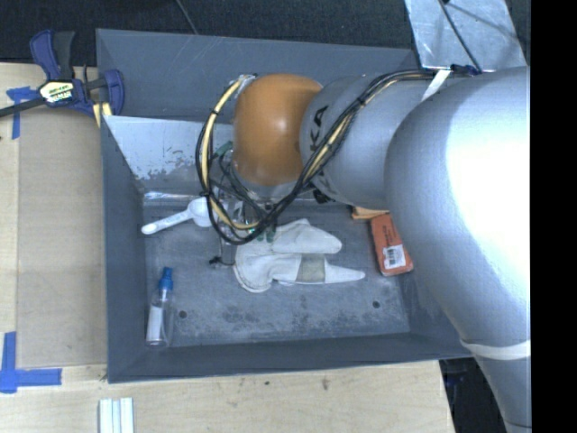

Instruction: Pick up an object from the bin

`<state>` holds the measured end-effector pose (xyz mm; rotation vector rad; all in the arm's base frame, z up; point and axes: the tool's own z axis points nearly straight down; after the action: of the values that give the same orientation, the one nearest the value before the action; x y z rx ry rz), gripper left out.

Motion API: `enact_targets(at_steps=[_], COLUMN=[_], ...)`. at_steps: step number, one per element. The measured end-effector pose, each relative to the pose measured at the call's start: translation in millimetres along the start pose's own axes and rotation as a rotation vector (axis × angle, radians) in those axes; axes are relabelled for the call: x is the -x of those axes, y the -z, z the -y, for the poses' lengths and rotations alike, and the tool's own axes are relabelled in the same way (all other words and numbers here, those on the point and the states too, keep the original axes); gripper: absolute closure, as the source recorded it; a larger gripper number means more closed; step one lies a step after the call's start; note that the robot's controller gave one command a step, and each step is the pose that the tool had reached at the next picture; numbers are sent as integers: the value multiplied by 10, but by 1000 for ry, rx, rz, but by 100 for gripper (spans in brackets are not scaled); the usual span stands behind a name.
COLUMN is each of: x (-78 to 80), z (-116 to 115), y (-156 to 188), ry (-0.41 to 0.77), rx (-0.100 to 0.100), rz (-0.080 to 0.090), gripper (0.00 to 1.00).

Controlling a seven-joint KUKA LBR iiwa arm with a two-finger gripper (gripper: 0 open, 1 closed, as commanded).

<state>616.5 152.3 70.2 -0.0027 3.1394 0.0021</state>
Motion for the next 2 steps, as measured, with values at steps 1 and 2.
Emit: enact_targets(at_steps=[1, 2], x=[7, -8], z=[-25, -50], y=[216, 450], ry=[-35, -54], rx=[0, 0], rz=[0, 3], gripper=[0, 0])
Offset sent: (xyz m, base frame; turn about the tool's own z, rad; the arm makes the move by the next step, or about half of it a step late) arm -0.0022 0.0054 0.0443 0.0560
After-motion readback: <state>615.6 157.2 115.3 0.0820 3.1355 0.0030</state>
